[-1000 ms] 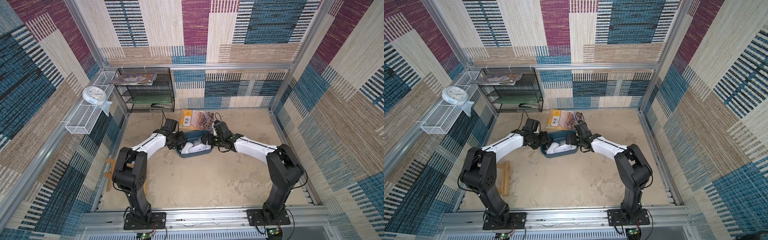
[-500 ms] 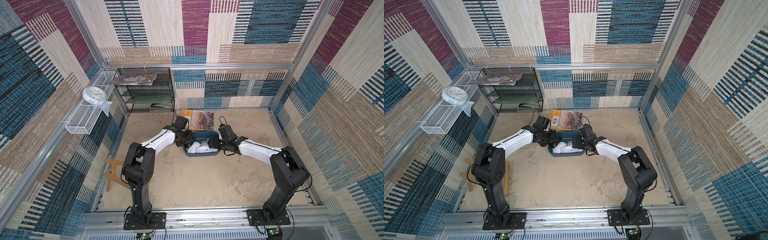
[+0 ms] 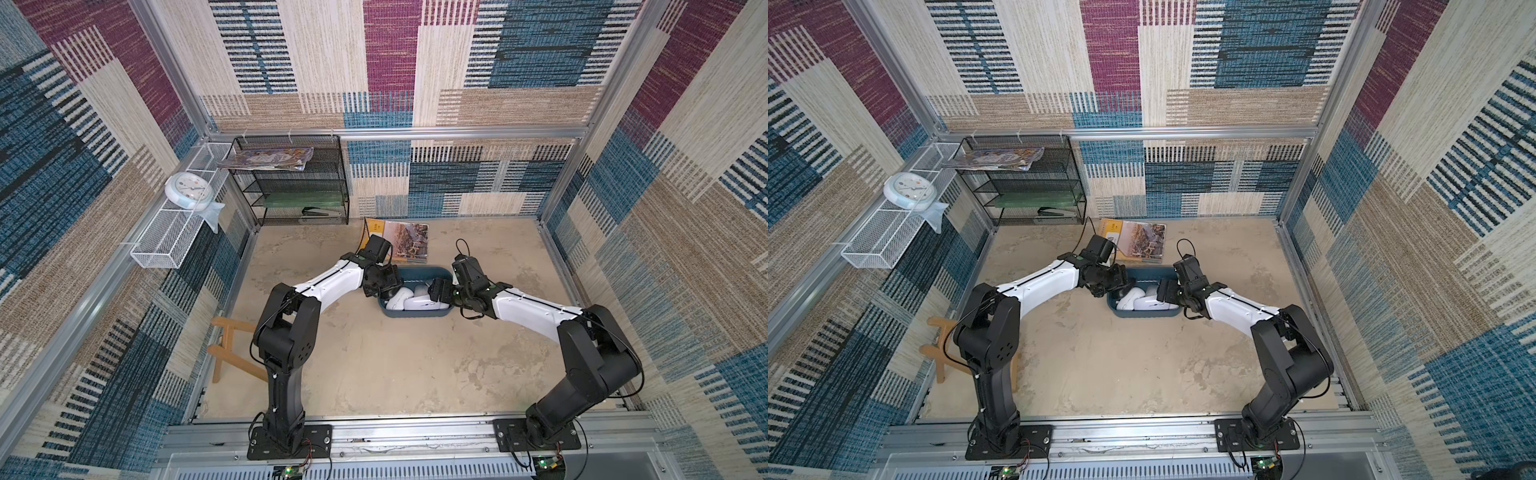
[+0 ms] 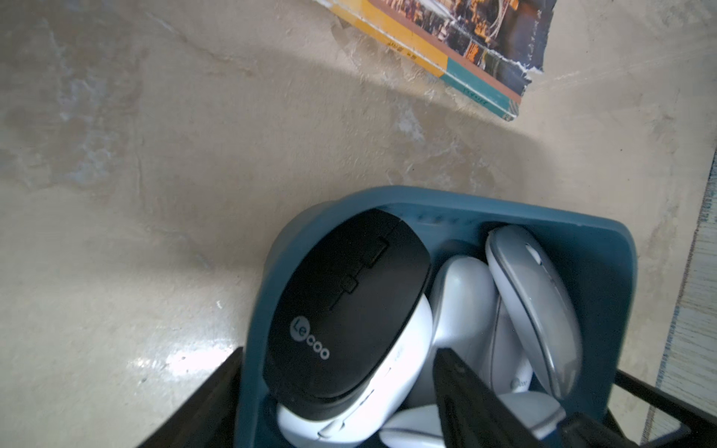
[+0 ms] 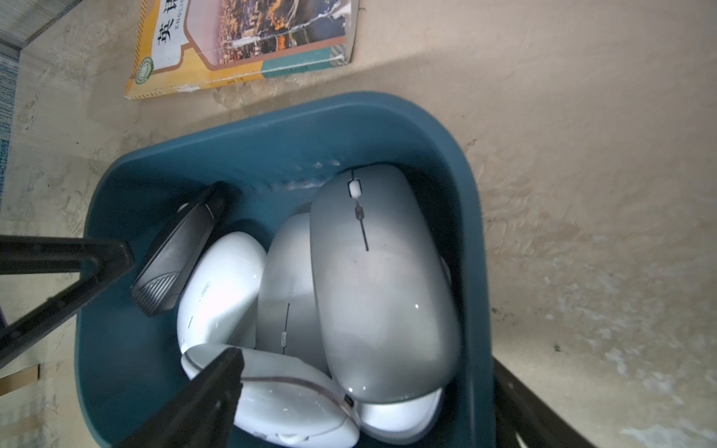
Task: Take out the mouse from the storage box
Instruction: Move the storage box to the center of the board, then pick up the mouse from the storage box.
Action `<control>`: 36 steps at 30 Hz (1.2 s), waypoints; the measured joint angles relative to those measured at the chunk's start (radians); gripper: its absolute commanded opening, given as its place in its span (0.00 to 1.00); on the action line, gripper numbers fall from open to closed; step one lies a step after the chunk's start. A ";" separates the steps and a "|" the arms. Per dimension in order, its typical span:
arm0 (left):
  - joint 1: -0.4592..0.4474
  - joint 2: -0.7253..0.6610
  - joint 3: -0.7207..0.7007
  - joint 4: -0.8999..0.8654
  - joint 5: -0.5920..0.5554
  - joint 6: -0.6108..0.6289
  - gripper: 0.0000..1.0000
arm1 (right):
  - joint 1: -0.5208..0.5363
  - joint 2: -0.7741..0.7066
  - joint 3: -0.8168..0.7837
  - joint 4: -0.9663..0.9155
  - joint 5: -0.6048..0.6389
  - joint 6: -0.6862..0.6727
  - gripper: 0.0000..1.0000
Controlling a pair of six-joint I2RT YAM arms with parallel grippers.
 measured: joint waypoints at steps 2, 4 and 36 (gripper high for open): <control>-0.003 -0.008 -0.001 -0.006 -0.002 0.001 0.82 | -0.004 0.001 0.005 -0.003 -0.001 0.000 0.94; -0.003 -0.015 0.005 -0.029 -0.013 0.010 0.82 | -0.008 -0.002 0.009 -0.003 0.000 0.000 0.95; -0.143 0.067 0.303 -0.307 0.107 0.705 0.79 | -0.037 -0.545 -0.350 -0.005 0.096 -0.201 0.98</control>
